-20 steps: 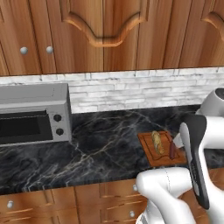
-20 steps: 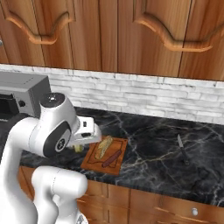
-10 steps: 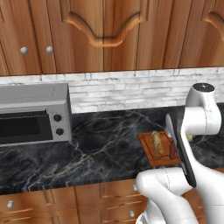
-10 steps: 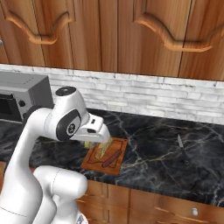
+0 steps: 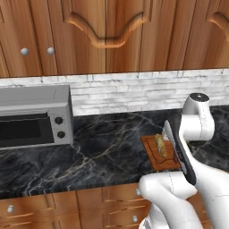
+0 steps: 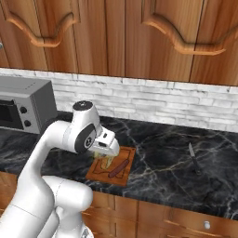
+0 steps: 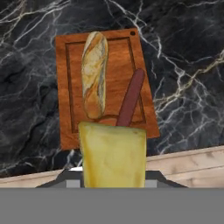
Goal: Retrieve the sausage and cheese from the fridge and place them on the cutting board on the counter.
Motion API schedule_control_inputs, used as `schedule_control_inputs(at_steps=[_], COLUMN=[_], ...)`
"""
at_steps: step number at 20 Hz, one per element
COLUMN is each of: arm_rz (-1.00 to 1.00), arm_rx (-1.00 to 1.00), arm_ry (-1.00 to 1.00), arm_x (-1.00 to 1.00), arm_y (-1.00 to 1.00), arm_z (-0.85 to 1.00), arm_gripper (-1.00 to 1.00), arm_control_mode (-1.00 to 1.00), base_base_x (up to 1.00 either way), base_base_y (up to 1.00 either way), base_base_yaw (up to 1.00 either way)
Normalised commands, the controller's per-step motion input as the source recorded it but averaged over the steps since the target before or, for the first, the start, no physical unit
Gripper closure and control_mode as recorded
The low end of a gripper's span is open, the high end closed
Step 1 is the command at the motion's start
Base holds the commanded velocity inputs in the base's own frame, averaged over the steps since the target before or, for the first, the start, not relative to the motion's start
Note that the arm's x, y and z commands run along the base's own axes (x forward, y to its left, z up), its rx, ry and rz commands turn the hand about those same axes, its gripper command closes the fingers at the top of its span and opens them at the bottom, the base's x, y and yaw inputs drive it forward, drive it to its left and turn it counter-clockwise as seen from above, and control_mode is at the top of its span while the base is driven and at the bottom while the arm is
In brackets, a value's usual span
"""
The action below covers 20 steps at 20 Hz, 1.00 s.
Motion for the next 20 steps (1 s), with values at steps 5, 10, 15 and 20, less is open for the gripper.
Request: schedule_control_inputs(at_steps=[5, 10, 15, 20], arm_rz=[0.0, 0.0, -0.04, -0.12], arm_rx=[0.1, 0.04, 0.01, 0.0], arm_ry=[0.01, 0.02, 0.06, 0.05], arm_x=[0.53, 0.35, 0.45, 0.21], arm_y=[-0.15, -0.36, -0.07, 0.03], arm_z=[-0.23, -0.33, -0.37, -0.4], arm_gripper=[1.0, 1.0, 1.0, 1.0], arm_control_mode=[-1.0, -1.0, -1.0, -1.0], base_base_x=[0.0, 0.0, 0.0, 0.0], base_base_y=[0.0, 0.0, 0.0, 0.0], base_base_yaw=[0.0, 0.0, 0.0, 0.0])
